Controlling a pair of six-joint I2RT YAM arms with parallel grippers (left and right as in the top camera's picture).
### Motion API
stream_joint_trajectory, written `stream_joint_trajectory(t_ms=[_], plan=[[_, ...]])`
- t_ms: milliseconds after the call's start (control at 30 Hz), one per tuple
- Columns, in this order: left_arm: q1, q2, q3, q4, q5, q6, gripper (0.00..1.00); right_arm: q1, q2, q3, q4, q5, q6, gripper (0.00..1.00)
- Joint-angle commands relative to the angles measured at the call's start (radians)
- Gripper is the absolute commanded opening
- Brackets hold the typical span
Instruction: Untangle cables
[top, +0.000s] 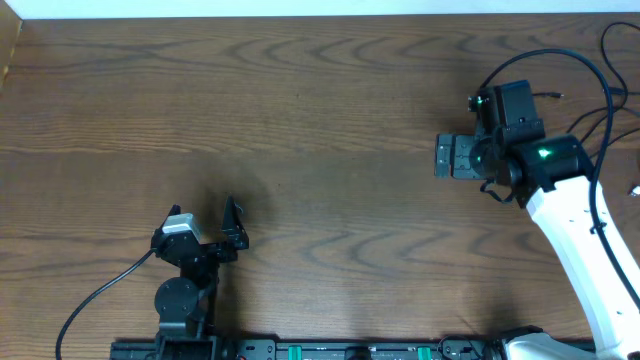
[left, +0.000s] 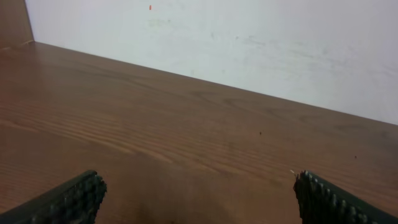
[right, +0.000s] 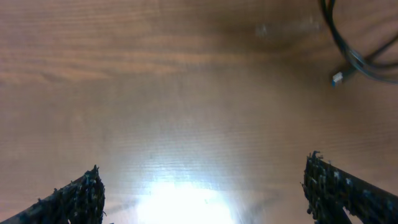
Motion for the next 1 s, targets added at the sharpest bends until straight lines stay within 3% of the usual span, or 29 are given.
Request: stream_joint_trajectory(t_ms=[0, 500, 700, 967], plan=[[0.005, -0.006, -0.019, -0.040, 0.006, 0.021, 0.98, 0.004, -0.059, -0.081, 0.069, 0.016, 0.013, 0.99], [0.005, -0.006, -0.019, -0.040, 0.006, 0.021, 0.98, 0.004, -0.419, -0.705, 0.716, 0.011, 0.036, 0.99], [0.005, -0.006, -0.019, -0.040, 0.006, 0.021, 0.98, 0.001, -0.549, -0.838, 0.842, 0.014, 0.035, 0.99], [0.005, -0.006, -0.019, -0.040, 0.006, 0.021, 0.98, -0.021, -0.728, -0.981, 0.870, 0.016, 0.035, 0.99]])
